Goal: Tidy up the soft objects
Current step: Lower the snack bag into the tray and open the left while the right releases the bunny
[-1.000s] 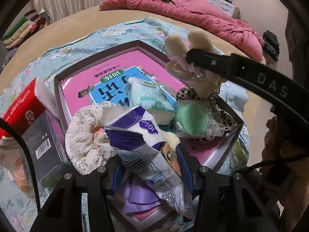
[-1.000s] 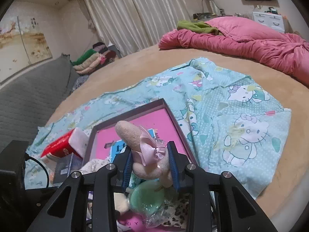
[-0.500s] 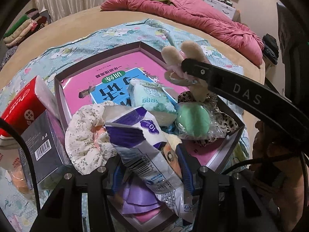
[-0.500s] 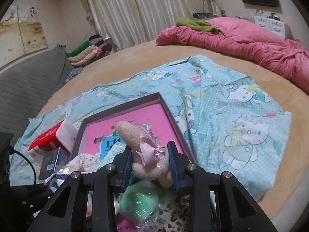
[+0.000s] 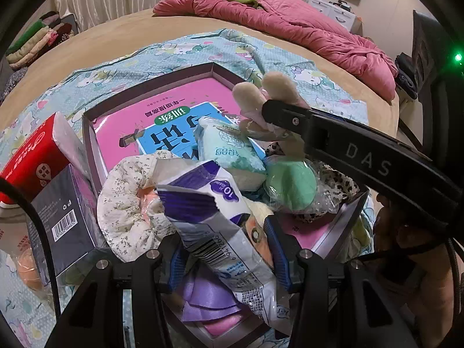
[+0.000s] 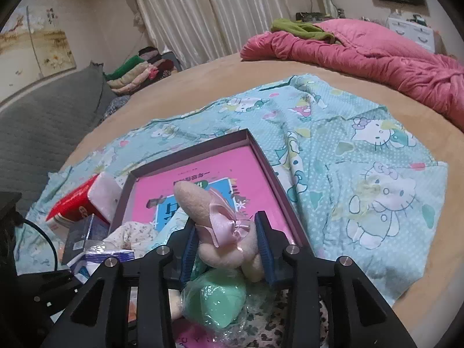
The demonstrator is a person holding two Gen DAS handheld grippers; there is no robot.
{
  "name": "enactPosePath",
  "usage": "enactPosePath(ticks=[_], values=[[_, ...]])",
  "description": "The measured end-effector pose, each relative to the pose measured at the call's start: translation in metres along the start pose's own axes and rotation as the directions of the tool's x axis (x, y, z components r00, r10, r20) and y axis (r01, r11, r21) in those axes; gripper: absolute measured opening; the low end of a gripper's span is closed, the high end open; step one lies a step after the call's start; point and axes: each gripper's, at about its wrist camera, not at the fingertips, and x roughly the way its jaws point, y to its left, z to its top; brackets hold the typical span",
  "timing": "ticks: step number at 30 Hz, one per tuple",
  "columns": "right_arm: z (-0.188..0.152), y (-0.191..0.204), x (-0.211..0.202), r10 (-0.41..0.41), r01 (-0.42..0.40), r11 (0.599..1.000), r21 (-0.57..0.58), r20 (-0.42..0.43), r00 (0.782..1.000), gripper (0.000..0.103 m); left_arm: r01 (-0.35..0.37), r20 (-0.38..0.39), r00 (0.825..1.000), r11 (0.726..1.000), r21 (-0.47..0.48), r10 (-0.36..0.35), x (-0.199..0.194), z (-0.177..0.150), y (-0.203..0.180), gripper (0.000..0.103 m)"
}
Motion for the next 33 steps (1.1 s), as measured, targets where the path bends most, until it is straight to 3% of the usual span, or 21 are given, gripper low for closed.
enactPosePath(ticks=[9, 21, 33], values=[[0.0, 0.001, -0.005, 0.055, -0.055, 0.998, 0.03, 0.015, 0.998, 0.048, -0.01, 0.0, 1.0, 1.0, 0.004, 0.01, 0.0, 0.0, -0.001, 0.05], [0.001, 0.003, -0.027, 0.102, -0.106, 0.994, 0.031, 0.103, 0.989, 0.069, -0.039, -0.002, 0.999, 0.999, 0.001, 0.039, 0.002, 0.005, -0.002, 0.051], [0.001, -0.022, -0.042, 0.061, -0.081, 0.988, 0.13, 0.155, 0.986, 0.073, -0.071, -0.017, 0.997, 0.997, 0.019, 0.072, 0.007, 0.008, -0.004, 0.059]])
